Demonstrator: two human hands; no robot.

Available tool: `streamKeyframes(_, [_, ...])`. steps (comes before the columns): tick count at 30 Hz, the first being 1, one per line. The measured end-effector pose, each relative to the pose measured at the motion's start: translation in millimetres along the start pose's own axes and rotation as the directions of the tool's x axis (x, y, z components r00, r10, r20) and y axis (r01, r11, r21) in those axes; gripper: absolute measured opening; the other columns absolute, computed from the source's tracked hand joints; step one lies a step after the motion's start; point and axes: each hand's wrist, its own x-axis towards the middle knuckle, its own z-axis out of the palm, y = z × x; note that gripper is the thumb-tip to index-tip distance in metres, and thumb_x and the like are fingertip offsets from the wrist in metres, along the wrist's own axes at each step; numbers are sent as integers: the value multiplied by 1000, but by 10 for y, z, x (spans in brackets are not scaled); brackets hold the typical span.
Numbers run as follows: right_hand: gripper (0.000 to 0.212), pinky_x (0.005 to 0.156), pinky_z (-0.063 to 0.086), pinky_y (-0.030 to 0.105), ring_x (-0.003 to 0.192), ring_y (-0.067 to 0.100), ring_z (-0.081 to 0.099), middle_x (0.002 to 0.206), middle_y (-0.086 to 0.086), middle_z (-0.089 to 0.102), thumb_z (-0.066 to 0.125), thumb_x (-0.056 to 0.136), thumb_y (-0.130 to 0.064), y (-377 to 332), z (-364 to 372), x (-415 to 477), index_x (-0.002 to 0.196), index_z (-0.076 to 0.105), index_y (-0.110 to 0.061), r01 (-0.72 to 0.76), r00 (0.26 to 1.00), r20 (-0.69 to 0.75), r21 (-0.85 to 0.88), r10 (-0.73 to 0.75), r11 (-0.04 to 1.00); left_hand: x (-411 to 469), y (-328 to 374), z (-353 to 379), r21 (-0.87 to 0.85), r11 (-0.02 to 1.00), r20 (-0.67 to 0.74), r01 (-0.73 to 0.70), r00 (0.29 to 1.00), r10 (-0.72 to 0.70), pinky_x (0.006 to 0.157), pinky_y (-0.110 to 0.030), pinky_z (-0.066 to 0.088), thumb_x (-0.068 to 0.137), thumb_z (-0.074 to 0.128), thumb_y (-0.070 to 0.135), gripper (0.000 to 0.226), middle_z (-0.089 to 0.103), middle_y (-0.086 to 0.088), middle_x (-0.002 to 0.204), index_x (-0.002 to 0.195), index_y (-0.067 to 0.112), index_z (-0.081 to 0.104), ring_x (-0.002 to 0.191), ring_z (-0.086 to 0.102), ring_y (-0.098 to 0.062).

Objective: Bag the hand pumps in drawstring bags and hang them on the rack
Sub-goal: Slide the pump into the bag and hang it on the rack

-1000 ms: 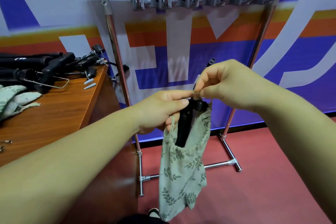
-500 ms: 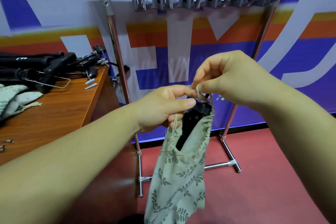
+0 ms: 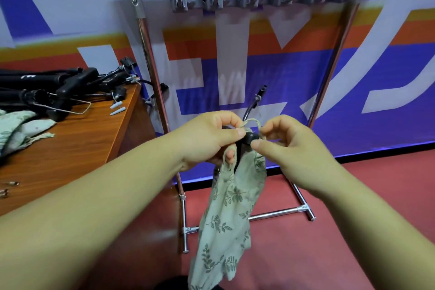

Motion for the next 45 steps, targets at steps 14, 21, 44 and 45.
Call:
streamKeyframes(14, [14,56,40,21,51,5,49,63,-18,63,76,86,-20,263,157,192,86,62,-23,182,983,-13,-154,-186,971,-60,111,3,256,962,-28,94,996,-89,36,-11,31,105,51,13,16,68,-12,69,89,13,56,52,54,-13])
streamKeyframes(21, [22,68,53,31,74,10,63,95,-8,66,76,84,-19,252,168,162,89,56,-28,217,973,-34,-219,-230,951,-24,78,-23,246,956,-95,162,985,-142,48,-24,21,106,46,20,22,67,-6,64,86,19,56,40,50,-10])
streamKeyframes(44, [78,79,55,43,91,34,71,108,20,68,75,80,-48,513,293,771,139,40,-12,-557,830,344,531,439,638,-34,55,-158,194,979,182,-61,983,25,49,-22,28,97,54,20,22,52,-3,61,76,20,61,51,35,-12])
streamKeyframes(45, [85,81,55,45,94,36,70,111,22,66,77,77,-50,506,366,814,143,37,-14,-597,803,389,527,452,605,-36,43,-162,187,980,211,-65,977,24,49,-24,27,95,54,22,21,53,-3,61,75,22,61,52,34,-13])
